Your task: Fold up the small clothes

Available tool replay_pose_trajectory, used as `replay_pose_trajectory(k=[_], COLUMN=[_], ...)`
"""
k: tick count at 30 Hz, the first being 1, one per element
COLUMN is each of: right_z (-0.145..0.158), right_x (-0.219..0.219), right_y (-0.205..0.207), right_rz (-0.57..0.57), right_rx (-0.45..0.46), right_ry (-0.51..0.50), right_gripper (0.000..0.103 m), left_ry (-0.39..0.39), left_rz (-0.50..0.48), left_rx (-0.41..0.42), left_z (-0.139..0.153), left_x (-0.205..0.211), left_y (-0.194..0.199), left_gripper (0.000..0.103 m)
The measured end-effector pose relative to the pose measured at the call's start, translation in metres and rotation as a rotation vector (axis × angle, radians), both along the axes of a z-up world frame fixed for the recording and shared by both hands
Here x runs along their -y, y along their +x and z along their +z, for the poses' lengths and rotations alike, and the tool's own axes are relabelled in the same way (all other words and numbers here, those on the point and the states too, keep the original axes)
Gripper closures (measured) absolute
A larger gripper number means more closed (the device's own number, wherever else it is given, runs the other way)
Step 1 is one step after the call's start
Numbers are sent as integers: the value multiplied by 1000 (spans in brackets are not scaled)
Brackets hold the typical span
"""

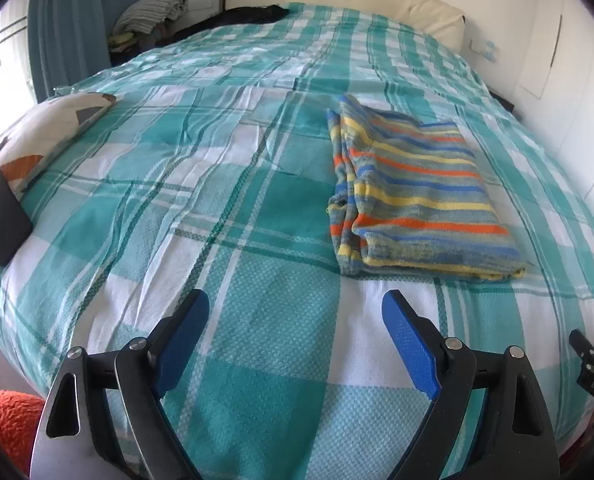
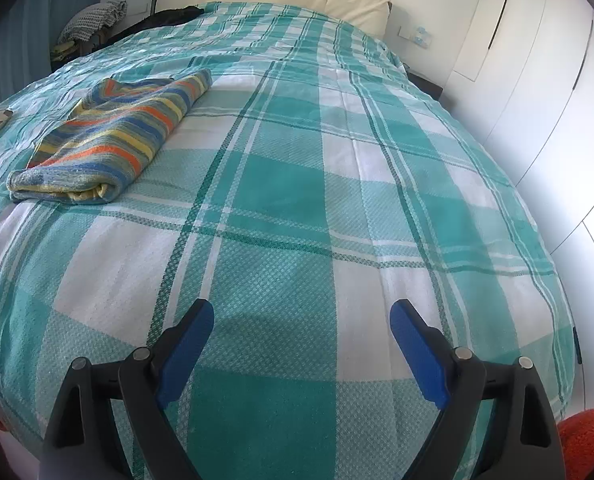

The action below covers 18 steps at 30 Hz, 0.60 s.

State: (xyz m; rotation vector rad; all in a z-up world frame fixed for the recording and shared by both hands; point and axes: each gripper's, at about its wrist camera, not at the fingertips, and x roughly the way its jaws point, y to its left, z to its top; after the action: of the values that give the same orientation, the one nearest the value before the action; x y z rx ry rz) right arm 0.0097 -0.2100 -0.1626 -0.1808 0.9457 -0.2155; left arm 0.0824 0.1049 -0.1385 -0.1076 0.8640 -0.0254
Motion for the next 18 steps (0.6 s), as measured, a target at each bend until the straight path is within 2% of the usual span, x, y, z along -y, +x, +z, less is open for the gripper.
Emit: replay_pose_trajectory(k=[18], right_z=[-4], right_x=[3], right_y=[2], right_rz=[-8], right_rx=[-10], right_ry=[-11], right_gripper=[14], left_ry=[20], left_rz=[-16], left_rx=[-9], left_z=[-2], left_x=[3], left_y=[3], left_gripper=[13])
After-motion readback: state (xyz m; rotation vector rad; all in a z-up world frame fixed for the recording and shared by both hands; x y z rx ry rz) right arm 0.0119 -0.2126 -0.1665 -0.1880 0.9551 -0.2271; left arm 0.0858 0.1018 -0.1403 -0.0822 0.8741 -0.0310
